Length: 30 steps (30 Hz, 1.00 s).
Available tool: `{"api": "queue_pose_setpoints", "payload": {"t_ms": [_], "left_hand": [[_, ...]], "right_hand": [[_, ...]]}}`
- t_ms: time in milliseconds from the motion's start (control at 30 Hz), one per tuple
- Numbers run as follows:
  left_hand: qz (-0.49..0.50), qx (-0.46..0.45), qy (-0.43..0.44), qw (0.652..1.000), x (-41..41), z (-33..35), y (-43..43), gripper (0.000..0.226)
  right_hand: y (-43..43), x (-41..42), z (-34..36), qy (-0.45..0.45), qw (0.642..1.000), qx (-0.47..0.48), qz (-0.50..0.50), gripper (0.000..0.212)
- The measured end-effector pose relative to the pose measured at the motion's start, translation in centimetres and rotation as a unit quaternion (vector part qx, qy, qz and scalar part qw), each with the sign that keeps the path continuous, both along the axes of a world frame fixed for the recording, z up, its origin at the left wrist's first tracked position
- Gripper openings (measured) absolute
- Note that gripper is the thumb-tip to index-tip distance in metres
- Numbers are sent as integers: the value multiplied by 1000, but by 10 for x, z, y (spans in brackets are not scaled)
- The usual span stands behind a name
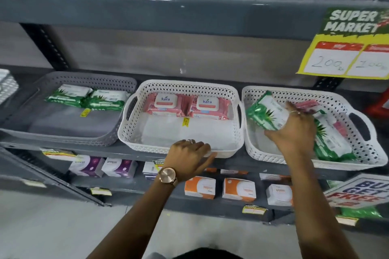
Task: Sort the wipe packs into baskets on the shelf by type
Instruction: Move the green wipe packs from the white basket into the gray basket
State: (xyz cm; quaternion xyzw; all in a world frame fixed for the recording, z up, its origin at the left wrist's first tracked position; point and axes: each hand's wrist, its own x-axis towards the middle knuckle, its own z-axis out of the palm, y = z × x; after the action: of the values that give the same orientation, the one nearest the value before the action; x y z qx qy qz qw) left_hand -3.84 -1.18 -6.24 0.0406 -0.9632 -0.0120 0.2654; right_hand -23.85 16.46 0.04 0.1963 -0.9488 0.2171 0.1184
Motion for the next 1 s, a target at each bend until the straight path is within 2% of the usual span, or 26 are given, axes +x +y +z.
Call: {"api": "queue_pose_setpoints", "payload": {"t_ms": [100, 200, 367, 533, 667, 867, 933, 1000], "left_hand": [[-27, -6, -19, 999, 14, 5, -16, 27], [-11, -6, -12, 1000, 41, 10, -47, 26], [-22, -5, 50, 999, 123, 28, -122, 10], [79, -12, 56, 995, 196, 25, -197, 18], [148, 27, 27, 988, 228, 14, -236, 26], [158, 39, 19, 986, 231, 12, -243, 22], [163, 43, 27, 985, 229, 12, -243, 23], [165, 44, 27, 985, 225, 12, -240, 27]], "right_hand": [[-21, 22, 23, 14, 998, -61, 12, 92], [-58, 52, 39, 11, 992, -96, 80, 88], [-157, 124, 41, -47, 975, -113, 184, 87], [-264, 200, 40, -88, 951, -98, 281, 94], [-338, 243, 37, -94, 941, -38, 322, 91], [-384, 244, -1, -6, 926, 168, 338, 83], [-385, 243, -8, -1, 917, 194, 348, 88], [-383, 244, -6, -17, 917, 180, 356, 88]]}}
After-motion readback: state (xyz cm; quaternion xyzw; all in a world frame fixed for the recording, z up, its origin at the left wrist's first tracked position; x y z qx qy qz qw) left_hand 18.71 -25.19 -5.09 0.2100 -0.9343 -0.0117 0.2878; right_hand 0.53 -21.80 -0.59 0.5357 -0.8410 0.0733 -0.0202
